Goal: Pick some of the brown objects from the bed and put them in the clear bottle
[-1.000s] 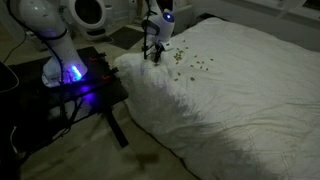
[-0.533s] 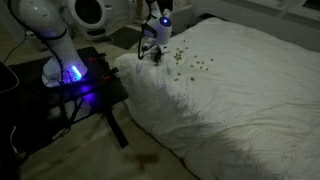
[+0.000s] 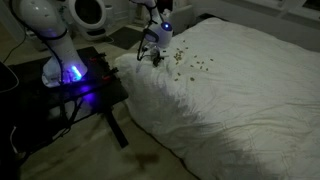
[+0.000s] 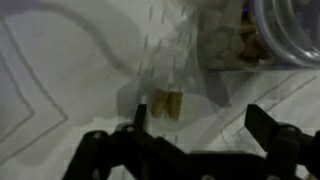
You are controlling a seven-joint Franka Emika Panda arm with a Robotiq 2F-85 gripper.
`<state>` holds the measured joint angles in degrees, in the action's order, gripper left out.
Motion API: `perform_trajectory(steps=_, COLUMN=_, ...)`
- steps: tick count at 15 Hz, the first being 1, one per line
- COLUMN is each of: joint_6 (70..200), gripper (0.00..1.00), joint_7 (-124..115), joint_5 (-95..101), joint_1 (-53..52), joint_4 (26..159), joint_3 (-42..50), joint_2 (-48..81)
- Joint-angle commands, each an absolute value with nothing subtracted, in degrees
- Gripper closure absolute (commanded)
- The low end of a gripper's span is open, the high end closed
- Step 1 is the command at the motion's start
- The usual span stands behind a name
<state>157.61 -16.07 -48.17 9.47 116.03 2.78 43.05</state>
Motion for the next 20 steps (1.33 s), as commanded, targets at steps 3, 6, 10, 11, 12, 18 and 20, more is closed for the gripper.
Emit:
perform_trajectory(steps=3, joint_6=148.29, gripper=0.00, joint_7=-26.40, joint_5=-41.62, joint_1=6.39, joint_4=112.21, joint_3=6.89, joint_2=44.52)
perform_trajectory(steps=6, joint_6=144.96, gripper=0.00, joint_7=-29.41, joint_5=-39.63, joint_1=6.26, joint_4=110.43, joint_3=7.46, joint_2=45.09)
perform_trajectory(steps=10, joint_6=142.35, gripper=0.00, joint_7=-31.83, joint_5=-38.09, joint_1=6.32, joint_4=108.90, joint_3=7.99, joint_2=45.89)
perform_trajectory(steps=11, joint_6=141.88, gripper=0.14, joint_7=-32.13, joint_5=-37.68, joint_1=6.28, joint_4=108.69, joint_3=8.13, joint_2=46.17)
perform_trajectory(steps=12, joint_6=141.78, gripper=0.04, joint_7=-32.39, joint_5=-37.42, joint_1=6.32, joint_4=108.79, joint_3=8.13, joint_2=46.30)
perform_trajectory(steps=18, joint_6=141.87, gripper=0.09, joint_7=-31.56, joint_5=-36.70, joint_1=6.29, joint_4=109.98, joint_3=8.15, joint_2=46.25)
perform_trajectory(steps=20, joint_6=141.86, gripper=0.32, joint_7=-31.42, joint_5=-36.75, joint_1=6.47, joint_4=110.05, joint_3=8.11, joint_2=46.16)
